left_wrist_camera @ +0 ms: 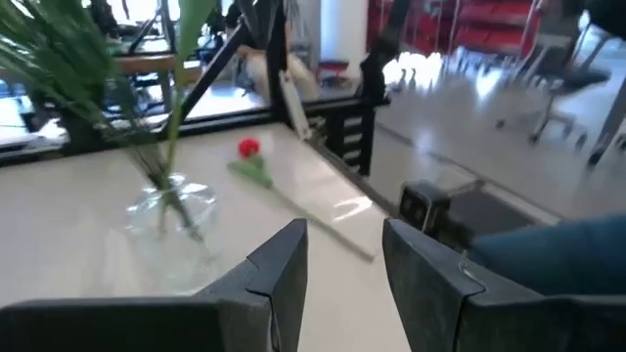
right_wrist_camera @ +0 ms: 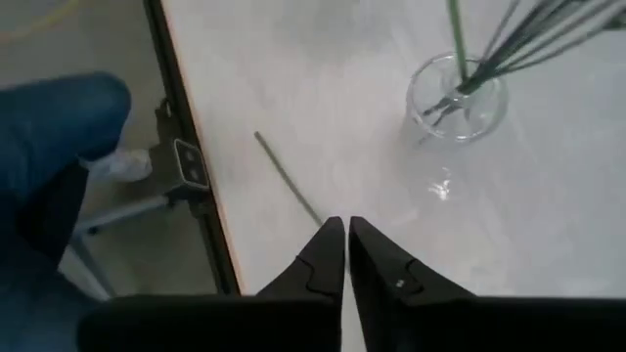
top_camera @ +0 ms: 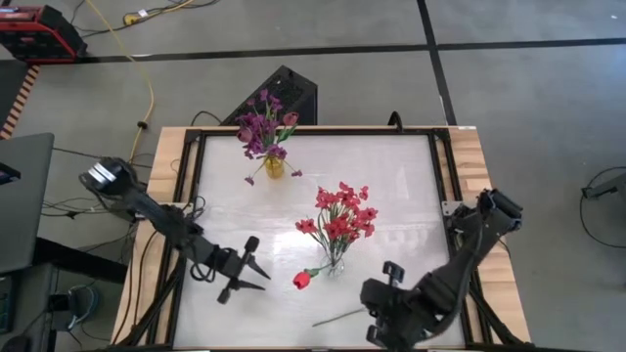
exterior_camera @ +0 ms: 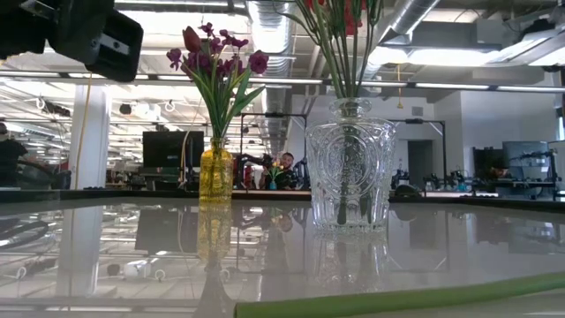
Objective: Sort flowers into vase by color
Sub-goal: Put the red flower into the transparent vase
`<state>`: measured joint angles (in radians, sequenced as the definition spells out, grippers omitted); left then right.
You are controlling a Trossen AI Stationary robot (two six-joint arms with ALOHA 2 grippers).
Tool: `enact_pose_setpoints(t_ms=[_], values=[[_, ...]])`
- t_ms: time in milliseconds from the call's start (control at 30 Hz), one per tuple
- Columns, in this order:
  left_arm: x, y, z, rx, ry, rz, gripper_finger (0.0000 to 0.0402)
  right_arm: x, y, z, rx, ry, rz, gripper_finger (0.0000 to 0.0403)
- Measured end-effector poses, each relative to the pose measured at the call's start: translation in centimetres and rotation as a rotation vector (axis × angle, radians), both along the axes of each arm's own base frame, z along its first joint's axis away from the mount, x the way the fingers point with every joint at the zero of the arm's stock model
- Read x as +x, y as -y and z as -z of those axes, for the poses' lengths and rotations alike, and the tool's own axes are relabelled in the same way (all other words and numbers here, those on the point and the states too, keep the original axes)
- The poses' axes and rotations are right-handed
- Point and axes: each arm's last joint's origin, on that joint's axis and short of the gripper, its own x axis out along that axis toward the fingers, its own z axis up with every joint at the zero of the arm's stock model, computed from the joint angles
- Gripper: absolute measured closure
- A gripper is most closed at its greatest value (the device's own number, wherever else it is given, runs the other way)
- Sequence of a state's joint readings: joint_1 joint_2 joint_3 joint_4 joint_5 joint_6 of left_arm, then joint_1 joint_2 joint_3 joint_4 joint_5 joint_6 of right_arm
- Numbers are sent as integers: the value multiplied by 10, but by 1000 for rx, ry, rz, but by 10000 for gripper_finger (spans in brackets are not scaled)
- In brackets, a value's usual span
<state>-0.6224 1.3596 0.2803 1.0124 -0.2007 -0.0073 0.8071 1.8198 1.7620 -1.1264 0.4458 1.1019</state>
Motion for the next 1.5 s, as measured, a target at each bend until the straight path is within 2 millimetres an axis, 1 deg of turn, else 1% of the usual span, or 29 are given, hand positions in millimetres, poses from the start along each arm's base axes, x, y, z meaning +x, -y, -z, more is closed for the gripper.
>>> enact_pose_setpoints(t_ms=[133,300,433,567,633,767,867,1033,1167,1267,1367,1500], values=[[10,7,15,-98,-26,4,278,-16,-16,13,-45,48,-6,341],[33,25,27,-168,-102,4,278,-37,-28,39,-37,53,63,326],[57,43,30,-128,-98,42,278,-45,-32,62,12,51,132,308],[86,64,32,-53,-76,40,275,-48,-38,73,67,50,109,280],[101,74,33,-25,-74,29,266,-48,-41,75,70,50,68,265],[135,98,39,11,-100,7,239,-57,-46,78,61,47,15,239],[160,114,46,53,-114,-56,221,-69,-54,79,58,42,-24,227],[198,134,45,99,-138,-188,209,-93,-69,78,59,75,-89,224],[229,138,42,131,-228,-271,209,-109,-78,75,20,192,-106,230],[249,138,43,122,-325,-275,209,-121,-83,74,-2,246,-125,236],[265,136,51,99,-401,-286,209,-131,-87,74,-2,254,-150,240],[280,131,57,89,-436,-305,209,-139,-91,73,8,265,-170,246]])
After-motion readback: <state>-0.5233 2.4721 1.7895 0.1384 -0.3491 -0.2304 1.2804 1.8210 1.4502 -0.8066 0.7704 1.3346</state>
